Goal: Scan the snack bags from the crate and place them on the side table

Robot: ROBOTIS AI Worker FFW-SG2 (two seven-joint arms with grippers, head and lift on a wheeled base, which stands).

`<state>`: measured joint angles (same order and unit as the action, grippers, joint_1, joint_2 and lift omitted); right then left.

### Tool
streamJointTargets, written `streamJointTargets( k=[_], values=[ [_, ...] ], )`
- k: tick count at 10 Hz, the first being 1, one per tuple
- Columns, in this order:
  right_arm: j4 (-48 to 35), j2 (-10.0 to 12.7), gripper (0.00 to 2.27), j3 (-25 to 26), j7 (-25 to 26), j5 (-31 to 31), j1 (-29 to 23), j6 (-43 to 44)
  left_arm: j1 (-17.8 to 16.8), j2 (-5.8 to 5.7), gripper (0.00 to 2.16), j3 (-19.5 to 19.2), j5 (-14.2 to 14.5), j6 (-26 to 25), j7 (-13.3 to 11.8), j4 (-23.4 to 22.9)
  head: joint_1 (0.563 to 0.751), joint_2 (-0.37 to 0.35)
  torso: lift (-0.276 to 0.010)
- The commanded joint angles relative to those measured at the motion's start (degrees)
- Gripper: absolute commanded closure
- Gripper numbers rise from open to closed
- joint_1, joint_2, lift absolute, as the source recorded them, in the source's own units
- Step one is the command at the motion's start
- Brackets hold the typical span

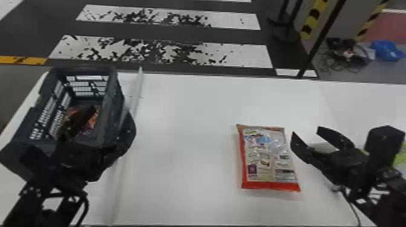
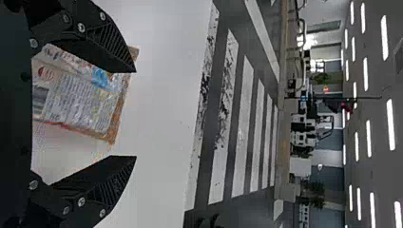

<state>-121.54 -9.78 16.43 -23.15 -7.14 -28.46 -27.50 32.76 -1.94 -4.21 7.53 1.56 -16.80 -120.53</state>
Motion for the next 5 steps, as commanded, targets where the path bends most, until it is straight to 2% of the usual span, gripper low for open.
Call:
streamJointTargets(
  k=[1, 2, 3, 5],
  values=[
    [2.1, 0.0, 0.1, 5.1, 0.0, -0.2, 0.0, -4.3, 0.0, 0.01, 0.09, 1.1, -1.0, -2.2, 1.2, -1.2, 0.695, -0.143, -0.095],
    [4.3, -0.5, 0.1, 7.6, 0.0, -0.2, 0.3, -5.3, 0.0, 0.01, 0.09, 1.6, -1.4, -3.1, 1.7, -1.3, 0.695, -0.199, -0.095],
    [6.4, -1.5, 0.09, 8.6, -0.2, -0.2, 0.3, -5.5, -0.2, 0.09, 0.09, 1.8, -1.7, -4.5, 1.8, -1.2, 0.695, -0.223, -0.095],
    [10.2, -3.6, 0.09, 8.8, -1.5, -0.6, 1.0, -5.3, -0.2, 0.27, 0.09, 2.5, -2.4, -4.9, 1.7, -1.2, 0.695, -0.307, -0.095]
  ],
)
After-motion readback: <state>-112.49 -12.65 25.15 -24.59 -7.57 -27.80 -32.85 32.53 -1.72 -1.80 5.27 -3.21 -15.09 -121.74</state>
